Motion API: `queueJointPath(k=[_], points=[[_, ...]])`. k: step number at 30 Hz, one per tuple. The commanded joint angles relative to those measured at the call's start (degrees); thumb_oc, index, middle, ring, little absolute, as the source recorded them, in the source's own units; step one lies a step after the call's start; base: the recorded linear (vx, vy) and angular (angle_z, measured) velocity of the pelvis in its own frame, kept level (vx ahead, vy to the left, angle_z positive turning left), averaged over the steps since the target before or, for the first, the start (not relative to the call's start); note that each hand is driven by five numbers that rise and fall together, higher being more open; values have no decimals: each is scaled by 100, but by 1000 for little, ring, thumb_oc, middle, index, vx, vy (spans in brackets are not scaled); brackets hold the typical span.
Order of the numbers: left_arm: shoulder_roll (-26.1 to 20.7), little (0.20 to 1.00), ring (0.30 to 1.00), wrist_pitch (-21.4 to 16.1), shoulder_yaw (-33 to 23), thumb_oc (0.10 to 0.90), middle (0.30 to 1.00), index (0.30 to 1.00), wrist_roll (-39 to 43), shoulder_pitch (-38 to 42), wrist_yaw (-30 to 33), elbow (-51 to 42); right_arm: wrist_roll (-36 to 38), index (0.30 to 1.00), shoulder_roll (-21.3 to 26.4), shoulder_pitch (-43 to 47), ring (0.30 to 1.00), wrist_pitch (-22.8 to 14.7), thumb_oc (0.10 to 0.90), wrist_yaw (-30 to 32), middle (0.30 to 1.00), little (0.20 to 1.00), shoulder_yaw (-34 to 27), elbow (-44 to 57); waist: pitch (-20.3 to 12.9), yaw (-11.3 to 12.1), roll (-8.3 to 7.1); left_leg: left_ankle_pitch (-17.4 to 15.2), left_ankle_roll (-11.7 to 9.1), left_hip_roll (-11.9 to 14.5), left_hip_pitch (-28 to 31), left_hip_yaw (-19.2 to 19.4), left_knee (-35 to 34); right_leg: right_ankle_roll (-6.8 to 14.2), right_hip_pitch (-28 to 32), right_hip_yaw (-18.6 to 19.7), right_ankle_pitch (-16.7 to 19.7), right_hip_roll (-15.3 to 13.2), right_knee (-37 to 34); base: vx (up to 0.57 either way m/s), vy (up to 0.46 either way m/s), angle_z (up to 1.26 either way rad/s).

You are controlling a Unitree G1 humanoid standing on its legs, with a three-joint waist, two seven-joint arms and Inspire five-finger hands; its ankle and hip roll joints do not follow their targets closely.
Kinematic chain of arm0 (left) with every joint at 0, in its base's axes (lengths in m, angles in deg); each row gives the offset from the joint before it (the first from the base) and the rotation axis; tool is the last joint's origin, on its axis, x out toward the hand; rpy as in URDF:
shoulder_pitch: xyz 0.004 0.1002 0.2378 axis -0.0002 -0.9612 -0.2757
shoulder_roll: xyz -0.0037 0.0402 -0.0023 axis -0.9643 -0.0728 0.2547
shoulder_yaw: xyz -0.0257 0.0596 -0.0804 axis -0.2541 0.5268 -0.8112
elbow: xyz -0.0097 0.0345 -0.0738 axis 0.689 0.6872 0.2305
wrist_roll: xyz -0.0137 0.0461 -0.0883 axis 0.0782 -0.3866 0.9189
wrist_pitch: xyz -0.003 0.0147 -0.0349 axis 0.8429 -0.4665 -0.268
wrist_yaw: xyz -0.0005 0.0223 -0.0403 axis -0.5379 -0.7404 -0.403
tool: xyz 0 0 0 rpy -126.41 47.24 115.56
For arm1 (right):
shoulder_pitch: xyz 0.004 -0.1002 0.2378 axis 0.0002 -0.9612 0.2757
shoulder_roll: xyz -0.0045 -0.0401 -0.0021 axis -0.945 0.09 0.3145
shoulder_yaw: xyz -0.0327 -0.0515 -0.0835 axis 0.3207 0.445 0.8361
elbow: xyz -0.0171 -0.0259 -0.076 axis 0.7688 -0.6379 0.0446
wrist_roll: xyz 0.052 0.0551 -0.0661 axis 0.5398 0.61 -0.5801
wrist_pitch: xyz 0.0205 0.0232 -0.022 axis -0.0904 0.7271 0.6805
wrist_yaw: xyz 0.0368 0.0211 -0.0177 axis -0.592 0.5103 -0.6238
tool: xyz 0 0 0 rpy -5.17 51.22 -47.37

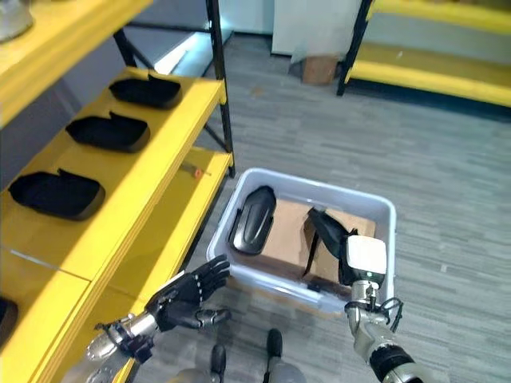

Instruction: Move parts from the plastic box to the shelf.

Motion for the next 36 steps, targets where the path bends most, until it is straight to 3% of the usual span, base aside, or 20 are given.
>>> queueJointPath(k=[1,4,9,18,20,23,25,29,34,36], points=[[105,1000,1000,-369,-178,900,1000,1000,73,186,-272,-494,-305,300,663,435,300,-463,400,585,300,300,-460,426,-399,-170,12,-322,35,83,-105,231,-2,303,432,28,-983,55,406,23,66,-14],[153,1000,1000,-389,-258,900,1000,1000,62,142,-320,-474,-380,300,695,283,300,-712,400,490,300,300,-700,901,-469,-240,-10,-373,42,84,-19,289,-15,318,490,76,-967,52,356,15,72,-13],[305,1000,1000,-447,-349,900,1000,1000,80,181,-323,-336,-119,300,814,-87,300,-1513,400,-165,300,300,-1206,2440,-674,-480,-45,-538,73,42,115,453,-17,410,523,230,-871,8,219,17,171,-16],[361,1000,1000,-353,-287,900,1000,1000,-19,242,-299,-349,589,300,669,-634,300,-1739,400,-782,300,300,-1472,3579,-666,-717,-63,-686,191,-100,94,717,-17,586,348,349,-639,-85,89,1,101,-11],[320,1000,1000,-435,-278,900,1000,1000,-62,231,-241,-392,805,300,510,-757,300,-1888,400,-799,300,300,-1411,3791,-640,-779,-27,-684,262,-73,89,847,-17,621,184,370,-772,-66,473,-124,44,-30],[219,1000,1000,-504,-316,900,1000,1000,4,266,-46,-449,819,300,433,-967,300,-2191,400,-752,300,300,-1481,3965,-681,-844,16,-608,422,-129,-12,637,-17,460,-7,561,-1151,200,1402,-181,-55,-6],[180,1000,1000,-432,-444,900,1000,1000,61,313,200,-531,1045,300,552,-984,300,-2280,400,-706,300,300,-1429,4084,-681,-750,-28,-565,425,-184,-64,394,-17,350,-19,422,-1246,284,1352,-199,-237,47],[174,1000,1000,-433,-492,900,1000,1000,94,55,542,-635,1405,300,625,-924,300,-2302,400,-904,300,300,-1368,4306,-679,-541,-39,-445,227,-148,-178,-70,-17,130,316,291,-1410,415,862,-116,-305,36],[208,1000,1000,-552,-566,900,1000,1000,168,-310,688,-697,1493,300,708,-1014,300,-2521,400,-895,300,300,-1353,4403,-616,-357,-40,-214,86,-124,-526,-268,-17,-39,412,165,-1531,518,739,-93,-152,20],[185,1000,1000,-648,-567,900,1000,1000,197,-369,588,-707,1444,300,764,-1020,300,-2449,400,-770,300,300,-1345,4447,-539,-294,-7,-102,35,-117,-744,-122,15,-103,415,-12,-1586,538,739,-145,-64,19]])
